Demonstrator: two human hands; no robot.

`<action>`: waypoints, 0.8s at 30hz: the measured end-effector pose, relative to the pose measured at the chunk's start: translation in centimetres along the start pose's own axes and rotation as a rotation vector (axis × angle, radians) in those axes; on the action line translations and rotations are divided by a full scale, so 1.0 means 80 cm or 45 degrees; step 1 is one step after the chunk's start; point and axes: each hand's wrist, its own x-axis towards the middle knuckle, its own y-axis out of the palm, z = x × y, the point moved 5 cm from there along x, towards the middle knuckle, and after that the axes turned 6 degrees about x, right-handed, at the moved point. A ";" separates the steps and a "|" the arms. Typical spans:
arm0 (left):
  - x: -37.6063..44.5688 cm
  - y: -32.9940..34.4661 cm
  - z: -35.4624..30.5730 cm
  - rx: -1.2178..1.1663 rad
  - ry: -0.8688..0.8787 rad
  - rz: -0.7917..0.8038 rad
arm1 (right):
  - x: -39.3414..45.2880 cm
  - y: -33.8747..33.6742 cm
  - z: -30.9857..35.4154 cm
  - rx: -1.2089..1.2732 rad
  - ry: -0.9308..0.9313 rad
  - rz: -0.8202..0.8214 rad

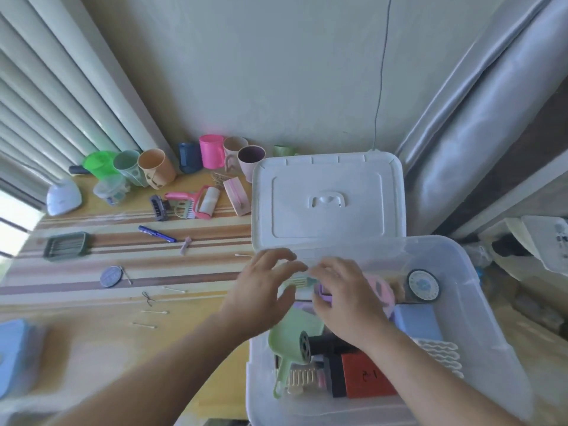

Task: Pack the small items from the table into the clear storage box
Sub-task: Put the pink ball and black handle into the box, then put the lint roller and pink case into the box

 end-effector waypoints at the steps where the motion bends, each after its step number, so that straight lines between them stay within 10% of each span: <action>1: 0.000 -0.018 0.024 -0.009 -0.071 -0.072 | 0.018 0.002 0.015 0.037 -0.054 -0.036; 5: -0.016 -0.060 0.142 0.010 -0.394 -0.188 | 0.101 0.031 0.073 0.036 -0.173 -0.085; 11: -0.017 -0.054 0.311 0.133 -0.602 0.156 | 0.261 0.125 0.105 -0.166 0.071 0.219; 24: 0.148 -0.007 0.536 0.482 -0.371 0.461 | 0.444 0.265 0.058 -0.436 0.467 0.137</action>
